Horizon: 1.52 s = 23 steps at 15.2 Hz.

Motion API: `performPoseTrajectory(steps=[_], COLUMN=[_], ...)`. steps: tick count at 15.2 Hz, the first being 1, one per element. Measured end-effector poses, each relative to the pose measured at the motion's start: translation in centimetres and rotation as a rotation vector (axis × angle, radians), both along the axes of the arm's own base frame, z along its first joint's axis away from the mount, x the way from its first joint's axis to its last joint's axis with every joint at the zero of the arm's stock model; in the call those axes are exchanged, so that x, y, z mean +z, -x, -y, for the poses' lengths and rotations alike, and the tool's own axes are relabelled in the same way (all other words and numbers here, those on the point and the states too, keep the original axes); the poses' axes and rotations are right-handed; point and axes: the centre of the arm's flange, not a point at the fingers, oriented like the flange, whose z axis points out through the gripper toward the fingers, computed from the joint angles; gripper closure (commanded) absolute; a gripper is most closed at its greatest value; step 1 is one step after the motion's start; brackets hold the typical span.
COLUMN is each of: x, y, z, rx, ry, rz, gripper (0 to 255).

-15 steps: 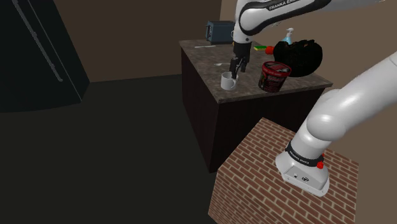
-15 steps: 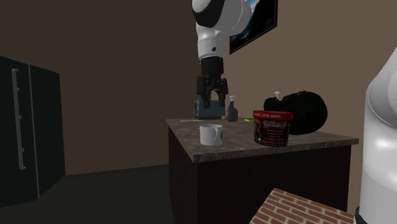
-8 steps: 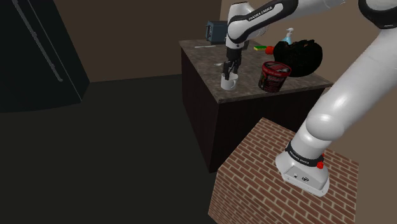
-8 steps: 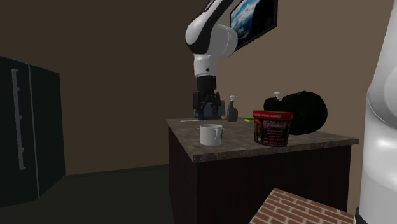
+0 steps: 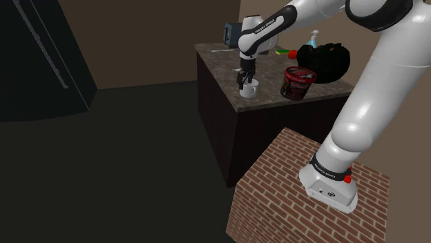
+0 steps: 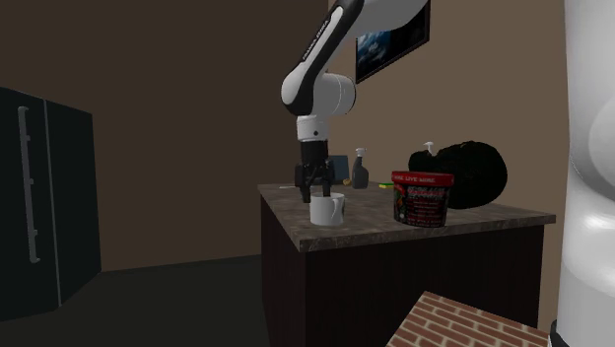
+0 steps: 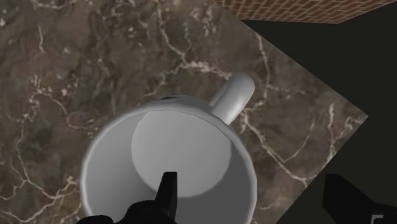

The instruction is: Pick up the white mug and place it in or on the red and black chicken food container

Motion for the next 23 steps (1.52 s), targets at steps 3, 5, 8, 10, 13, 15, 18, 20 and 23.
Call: performPoseTrajectory(steps=[3, 5, 8, 10, 13, 15, 18, 20, 23], x=[-1.6, -2.5, -2.9, -2.9, -2.9, -2.9, -2.9, -2.9, -2.7], y=[0.0, 0.0, 0.0, 0.0, 0.0, 0.0, 0.0, 0.0, 0.0], z=[0.2, 0.2, 0.2, 0.2, 0.2, 0.2, 0.2, 0.2, 0.2], rx=[0.0, 0.0, 0.0, 0.0, 0.0, 0.0, 0.001, 0.001, 0.0], ry=[0.0, 0.0, 0.0, 0.0, 0.0, 0.0, 0.0, 0.0, 0.0], rz=[0.0, 0.0, 0.001, 0.001, 0.001, 0.001, 0.001, 0.001, 0.001], gripper=[0, 0, 0, 0, 255, 255, 255, 255, 255])
